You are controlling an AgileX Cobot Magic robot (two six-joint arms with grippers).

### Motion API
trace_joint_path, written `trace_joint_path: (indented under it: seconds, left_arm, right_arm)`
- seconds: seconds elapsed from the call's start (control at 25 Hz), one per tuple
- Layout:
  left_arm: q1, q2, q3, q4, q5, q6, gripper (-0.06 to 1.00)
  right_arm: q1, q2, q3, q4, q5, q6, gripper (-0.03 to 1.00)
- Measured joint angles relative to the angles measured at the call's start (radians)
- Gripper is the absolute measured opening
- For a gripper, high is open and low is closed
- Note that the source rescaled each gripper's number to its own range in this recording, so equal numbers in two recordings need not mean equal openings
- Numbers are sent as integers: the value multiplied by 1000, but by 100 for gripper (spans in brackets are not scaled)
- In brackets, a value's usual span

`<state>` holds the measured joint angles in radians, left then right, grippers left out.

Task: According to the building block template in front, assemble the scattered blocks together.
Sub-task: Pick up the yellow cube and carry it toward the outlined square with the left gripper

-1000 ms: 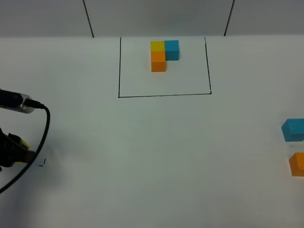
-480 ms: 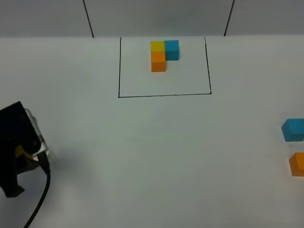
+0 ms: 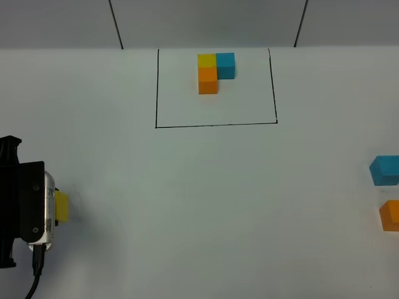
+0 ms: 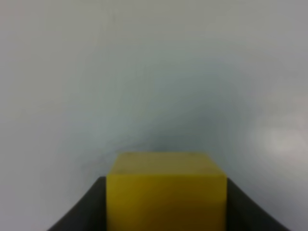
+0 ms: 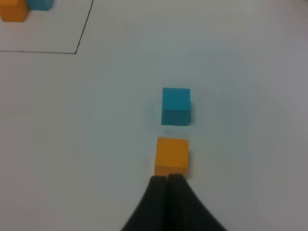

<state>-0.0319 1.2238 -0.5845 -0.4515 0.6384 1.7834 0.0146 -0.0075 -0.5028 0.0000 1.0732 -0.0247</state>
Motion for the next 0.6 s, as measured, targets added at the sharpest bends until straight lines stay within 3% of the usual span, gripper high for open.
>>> trace_joint_path:
  seconds: [0.24,0.48,0.6]
  left_arm:
    - [0,0,0,-82,-14,3,56]
    - [0,0,1,-88,-24,4,56]
    - [0,0,1,-129,-32,4,56]
  right_arm:
    - [0,0,0,0,0,0,0]
    - [0,0,0,0,0,0,0]
    - [0,0,0,0,0,0,0]
